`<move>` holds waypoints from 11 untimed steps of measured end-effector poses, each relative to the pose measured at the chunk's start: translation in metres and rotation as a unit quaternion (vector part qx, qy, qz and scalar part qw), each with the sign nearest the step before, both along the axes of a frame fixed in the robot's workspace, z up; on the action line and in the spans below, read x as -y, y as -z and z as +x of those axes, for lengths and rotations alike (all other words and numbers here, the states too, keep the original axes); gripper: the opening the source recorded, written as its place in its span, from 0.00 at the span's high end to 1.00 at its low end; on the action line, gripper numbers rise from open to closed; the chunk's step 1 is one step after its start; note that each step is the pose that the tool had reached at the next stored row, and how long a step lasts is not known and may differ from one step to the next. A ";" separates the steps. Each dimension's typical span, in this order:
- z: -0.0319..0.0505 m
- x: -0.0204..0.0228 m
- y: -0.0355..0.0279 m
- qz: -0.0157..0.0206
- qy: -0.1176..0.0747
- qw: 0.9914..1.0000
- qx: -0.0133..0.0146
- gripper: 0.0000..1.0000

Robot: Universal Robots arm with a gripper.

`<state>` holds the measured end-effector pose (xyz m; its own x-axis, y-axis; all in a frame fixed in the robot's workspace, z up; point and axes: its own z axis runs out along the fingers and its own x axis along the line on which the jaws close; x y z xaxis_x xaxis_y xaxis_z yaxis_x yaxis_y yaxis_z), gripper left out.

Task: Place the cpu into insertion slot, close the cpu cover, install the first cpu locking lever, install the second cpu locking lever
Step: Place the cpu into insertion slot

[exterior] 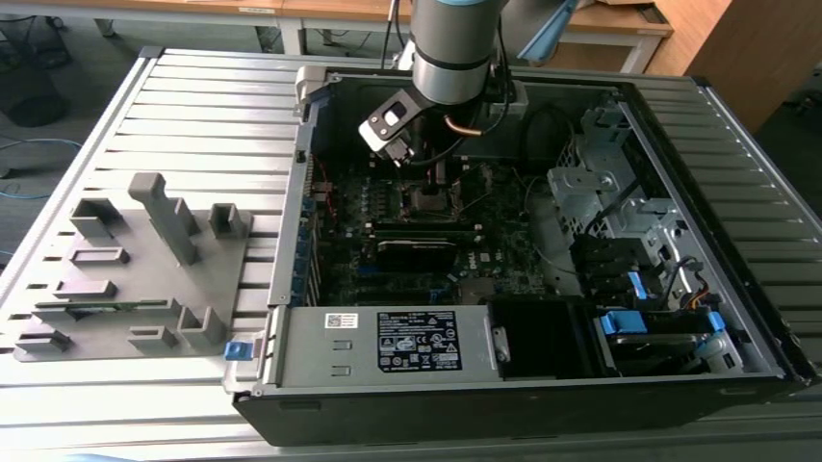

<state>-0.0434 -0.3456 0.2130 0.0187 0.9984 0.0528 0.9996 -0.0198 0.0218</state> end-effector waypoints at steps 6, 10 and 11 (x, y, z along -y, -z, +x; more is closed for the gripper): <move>0.0000 0.0000 -0.0009 0.000 0.000 1.000 0.000 0.89; 0.0000 0.0000 -0.0016 0.000 0.000 1.000 0.000 0.89; 0.0000 0.0000 -0.0016 0.000 0.000 1.000 0.000 0.89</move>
<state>-0.0434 -0.3457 0.2146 0.0186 0.9984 0.0528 0.9996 -0.0198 0.0218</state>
